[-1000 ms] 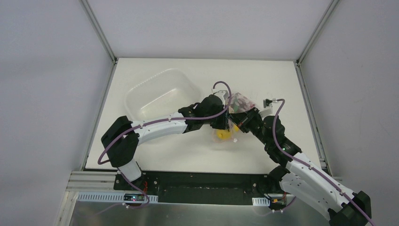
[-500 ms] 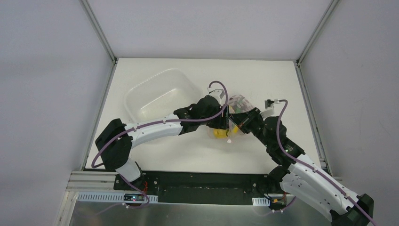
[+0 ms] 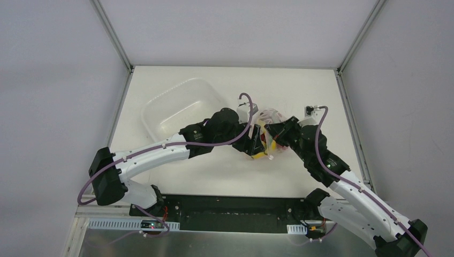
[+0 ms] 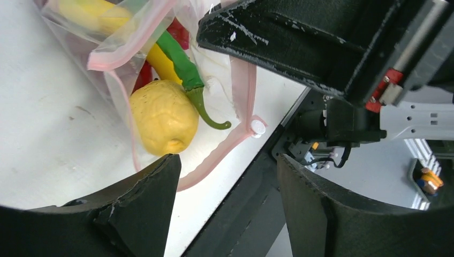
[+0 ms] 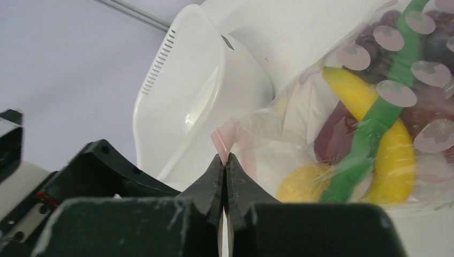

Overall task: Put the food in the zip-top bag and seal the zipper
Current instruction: Place the fake vegetable in the zipper food storage bag, then move the bin to the center of the board, then pick up the fake fruit from the bin.

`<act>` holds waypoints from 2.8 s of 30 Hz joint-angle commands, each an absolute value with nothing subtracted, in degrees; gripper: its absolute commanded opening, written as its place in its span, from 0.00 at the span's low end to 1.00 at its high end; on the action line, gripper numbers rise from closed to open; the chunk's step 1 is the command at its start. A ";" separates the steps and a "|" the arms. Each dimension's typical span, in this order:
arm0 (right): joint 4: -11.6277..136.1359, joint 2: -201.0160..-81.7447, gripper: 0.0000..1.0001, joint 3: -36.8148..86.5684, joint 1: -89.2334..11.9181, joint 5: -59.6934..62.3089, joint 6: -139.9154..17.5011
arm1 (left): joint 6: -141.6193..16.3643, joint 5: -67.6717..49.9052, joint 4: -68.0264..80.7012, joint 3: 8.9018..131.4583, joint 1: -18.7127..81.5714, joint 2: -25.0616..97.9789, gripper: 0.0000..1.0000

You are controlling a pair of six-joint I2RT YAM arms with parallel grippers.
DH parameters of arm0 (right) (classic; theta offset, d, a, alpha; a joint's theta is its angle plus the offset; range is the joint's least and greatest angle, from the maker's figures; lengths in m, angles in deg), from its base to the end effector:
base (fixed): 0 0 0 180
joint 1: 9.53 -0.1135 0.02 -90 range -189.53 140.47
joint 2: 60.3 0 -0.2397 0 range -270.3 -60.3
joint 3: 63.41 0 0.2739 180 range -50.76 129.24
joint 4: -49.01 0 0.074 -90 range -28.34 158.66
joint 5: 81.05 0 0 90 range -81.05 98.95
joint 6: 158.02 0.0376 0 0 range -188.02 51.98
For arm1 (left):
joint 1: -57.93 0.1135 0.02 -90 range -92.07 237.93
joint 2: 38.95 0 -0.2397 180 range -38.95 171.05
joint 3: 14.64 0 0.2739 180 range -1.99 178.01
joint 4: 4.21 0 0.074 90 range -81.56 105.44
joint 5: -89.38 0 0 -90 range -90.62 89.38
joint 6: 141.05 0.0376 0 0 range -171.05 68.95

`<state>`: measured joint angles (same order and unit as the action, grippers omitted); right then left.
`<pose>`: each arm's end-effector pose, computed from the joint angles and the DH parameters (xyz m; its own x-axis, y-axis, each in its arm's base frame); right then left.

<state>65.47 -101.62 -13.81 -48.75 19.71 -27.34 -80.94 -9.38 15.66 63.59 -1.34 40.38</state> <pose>0.1755 0.1342 0.2954 -0.3952 0.5041 -0.7680 -0.2907 0.7244 0.6251 0.1756 -0.3066 0.3040 -0.6181 0.0759 -0.7824 0.7084 0.4852 -0.5126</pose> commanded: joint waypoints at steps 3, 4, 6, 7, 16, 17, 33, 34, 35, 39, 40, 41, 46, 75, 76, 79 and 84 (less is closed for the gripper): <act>65.78 -100.16 0.00 -7.82 -48.29 17.06 -38.31 | -73.73 2.02 23.13 64.15 -1.22 32.09 0.79; 65.77 -99.94 0.00 -7.25 -48.30 15.06 -39.91 | -72.82 4.39 23.80 63.97 -1.10 31.31 0.84; 66.08 -99.49 0.00 -6.02 -48.27 11.46 -42.63 | -70.39 5.99 24.92 64.54 -0.65 30.49 0.92; 66.43 -99.21 0.00 -5.47 -48.24 9.65 -44.12 | -69.35 6.59 25.53 65.07 -0.49 30.34 0.96; 73.71 -100.62 0.00 2.27 -48.23 -3.16 -53.64 | -64.37 -1.92 20.99 67.84 0.16 32.89 0.99; 74.24 -100.92 0.00 2.73 -48.25 -3.70 -54.14 | -64.15 -2.01 20.69 67.66 0.15 32.92 0.99; 77.17 -103.55 0.00 2.70 -48.21 15.02 -53.00 | -62.11 0.85 27.65 64.65 8.04 21.32 0.99; 77.00 -103.54 0.00 2.31 -48.20 15.06 -52.59 | -62.75 1.02 28.87 63.99 12.46 20.06 0.99; 76.57 -103.48 0.00 1.94 -48.20 15.01 -52.18 | -63.04 0.69 30.45 63.33 15.95 19.15 0.99; 75.08 -103.52 0.00 0.40 -48.20 13.85 -50.64 | -62.85 -1.57 39.39 64.31 27.00 21.74 0.99; 74.94 -103.63 0.00 0.14 -48.25 13.79 -50.14 | -63.64 0.46 41.42 64.75 28.72 23.36 0.99; 74.81 -103.63 0.00 -0.08 -48.24 13.93 -49.82 | -64.22 0.57 41.95 64.37 30.57 24.84 0.99; 73.47 -103.55 0.00 -1.25 -48.26 12.81 -47.70 | -66.80 0.49 43.07 61.51 36.11 32.83 0.97; 72.07 -101.43 0.00 -3.65 -48.14 13.00 -46.00 | -68.48 -11.21 27.42 68.01 31.54 52.84 0.99; 72.22 -101.55 0.00 -3.65 -48.12 12.98 -45.94 | -69.10 -12.43 25.76 68.66 31.60 54.82 0.99; 72.29 -101.44 0.00 -3.70 -48.12 13.27 -45.45 | -70.82 -16.58 21.59 69.77 31.65 59.83 0.99; 72.29 -101.60 0.00 -3.93 -48.13 13.53 -44.93 | -74.13 -19.84 12.87 66.59 31.56 63.65 0.92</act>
<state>74.74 -102.12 -3.86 -48.34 11.89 -45.94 -71.78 -14.91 21.70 67.68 31.67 62.79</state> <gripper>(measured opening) 0.007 0.922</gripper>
